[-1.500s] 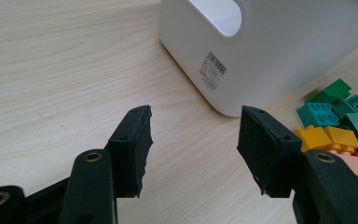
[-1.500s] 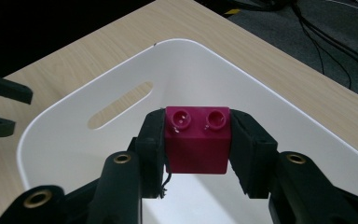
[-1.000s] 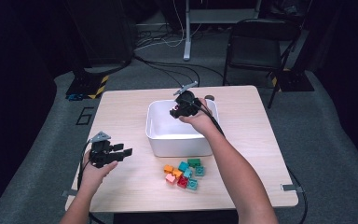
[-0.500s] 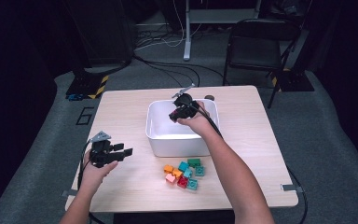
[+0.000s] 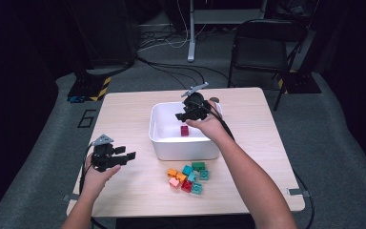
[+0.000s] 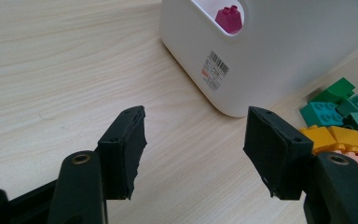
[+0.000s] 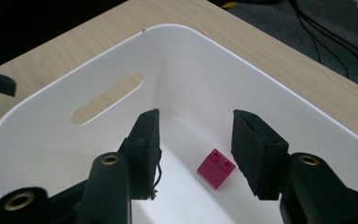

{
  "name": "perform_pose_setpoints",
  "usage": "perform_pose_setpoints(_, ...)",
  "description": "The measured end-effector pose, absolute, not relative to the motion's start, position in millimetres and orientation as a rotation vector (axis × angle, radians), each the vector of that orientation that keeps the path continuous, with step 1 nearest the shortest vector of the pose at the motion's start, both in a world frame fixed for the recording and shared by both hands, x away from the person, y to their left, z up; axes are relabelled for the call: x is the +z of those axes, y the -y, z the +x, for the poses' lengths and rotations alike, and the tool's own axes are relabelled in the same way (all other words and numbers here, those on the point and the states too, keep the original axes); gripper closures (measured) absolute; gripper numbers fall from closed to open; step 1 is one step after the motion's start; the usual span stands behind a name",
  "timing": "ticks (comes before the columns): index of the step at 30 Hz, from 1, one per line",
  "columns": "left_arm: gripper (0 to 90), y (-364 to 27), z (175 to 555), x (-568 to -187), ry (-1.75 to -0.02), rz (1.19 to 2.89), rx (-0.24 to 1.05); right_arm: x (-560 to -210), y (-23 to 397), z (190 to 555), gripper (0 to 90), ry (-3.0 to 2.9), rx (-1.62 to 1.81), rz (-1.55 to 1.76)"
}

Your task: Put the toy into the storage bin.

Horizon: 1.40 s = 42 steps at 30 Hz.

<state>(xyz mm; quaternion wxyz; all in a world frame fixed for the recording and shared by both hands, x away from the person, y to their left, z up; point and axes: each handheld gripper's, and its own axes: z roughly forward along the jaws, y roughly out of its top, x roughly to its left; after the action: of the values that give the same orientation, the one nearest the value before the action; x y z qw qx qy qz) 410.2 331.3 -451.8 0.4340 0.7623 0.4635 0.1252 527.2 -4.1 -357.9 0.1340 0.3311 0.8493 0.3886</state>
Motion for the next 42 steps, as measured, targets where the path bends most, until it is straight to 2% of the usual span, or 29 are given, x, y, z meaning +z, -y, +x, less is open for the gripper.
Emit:
perform_pose_setpoints(10, 37.1, -332, 410, -452, -1.163, 1.896, 0.316, -335, 24, 474, 52.7, -2.457, 1.206, 0.893)
perform_pose_setpoints(22, 37.2, -332, 410, -454, -1.18, 1.889, 0.323, -338, 53, 423, 53.1, -2.439, 1.265, 0.828)
perform_pose_setpoints(31, 37.2, -331, 410, -454, -1.178, 1.897, 0.323, -355, 70, 397, 53.2, -2.423, 1.272, 0.821)
perform_pose_setpoints(42, 37.2, -332, 410, -454, -1.177, 1.894, 0.325, -406, 72, 387, 54.0, -2.435, 1.246, 0.839)
